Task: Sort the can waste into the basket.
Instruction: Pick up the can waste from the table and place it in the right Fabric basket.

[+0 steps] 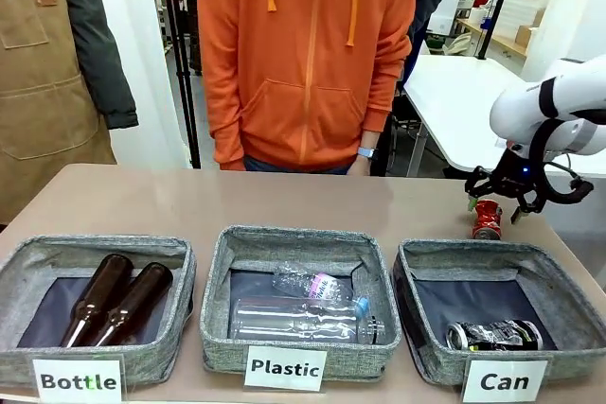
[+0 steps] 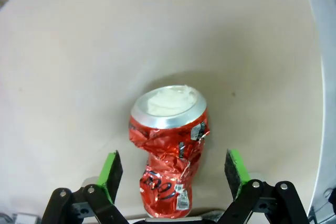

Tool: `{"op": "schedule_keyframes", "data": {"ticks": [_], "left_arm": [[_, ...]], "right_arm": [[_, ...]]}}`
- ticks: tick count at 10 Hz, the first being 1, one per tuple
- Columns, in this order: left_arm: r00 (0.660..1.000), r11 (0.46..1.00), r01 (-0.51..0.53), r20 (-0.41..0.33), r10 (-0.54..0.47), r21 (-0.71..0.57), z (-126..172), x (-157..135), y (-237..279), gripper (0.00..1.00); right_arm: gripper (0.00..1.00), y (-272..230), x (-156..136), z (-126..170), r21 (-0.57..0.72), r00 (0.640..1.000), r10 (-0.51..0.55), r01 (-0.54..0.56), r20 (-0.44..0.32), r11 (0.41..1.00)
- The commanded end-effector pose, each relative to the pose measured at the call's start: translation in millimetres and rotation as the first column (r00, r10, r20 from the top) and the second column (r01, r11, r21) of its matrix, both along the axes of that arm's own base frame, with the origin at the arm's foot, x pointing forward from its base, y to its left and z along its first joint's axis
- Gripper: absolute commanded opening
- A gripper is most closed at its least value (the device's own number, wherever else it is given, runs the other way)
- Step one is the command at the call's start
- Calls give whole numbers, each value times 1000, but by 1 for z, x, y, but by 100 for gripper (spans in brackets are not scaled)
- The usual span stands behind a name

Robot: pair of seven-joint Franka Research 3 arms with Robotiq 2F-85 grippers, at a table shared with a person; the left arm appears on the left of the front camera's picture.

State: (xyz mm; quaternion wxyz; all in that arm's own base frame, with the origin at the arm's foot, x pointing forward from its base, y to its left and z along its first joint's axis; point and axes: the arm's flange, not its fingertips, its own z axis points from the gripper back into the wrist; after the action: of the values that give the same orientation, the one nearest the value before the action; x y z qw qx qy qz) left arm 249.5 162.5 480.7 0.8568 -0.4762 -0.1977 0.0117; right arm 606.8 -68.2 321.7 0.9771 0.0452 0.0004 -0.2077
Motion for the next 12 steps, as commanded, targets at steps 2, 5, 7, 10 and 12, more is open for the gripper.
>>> {"op": "schedule_keyframes", "data": {"ticks": [2,5,7,10,12], "left_arm": [[1000,1000,7,15,-7,-10,3,1,0,100],[1000,1000,7,15,-7,-10,3,1,0,100],[1000,1000,7,15,-7,-10,3,1,0,100],[1000,1000,7,15,-7,-10,3,1,0,100],[1000,1000,7,15,-7,-10,3,1,0,100]], "right_arm": [[100,-2,8,-11,-50,998,-60,59,-23,997],[100,-3,5,-17,-57,998,-56,56,-14,997],[88,1,6,-19,-59,999,-50,50,2,997],[0,5,7,-22,-68,999,-39,40,5,997],[0,5,7,-21,-68,999,-33,33,1,997]]}}
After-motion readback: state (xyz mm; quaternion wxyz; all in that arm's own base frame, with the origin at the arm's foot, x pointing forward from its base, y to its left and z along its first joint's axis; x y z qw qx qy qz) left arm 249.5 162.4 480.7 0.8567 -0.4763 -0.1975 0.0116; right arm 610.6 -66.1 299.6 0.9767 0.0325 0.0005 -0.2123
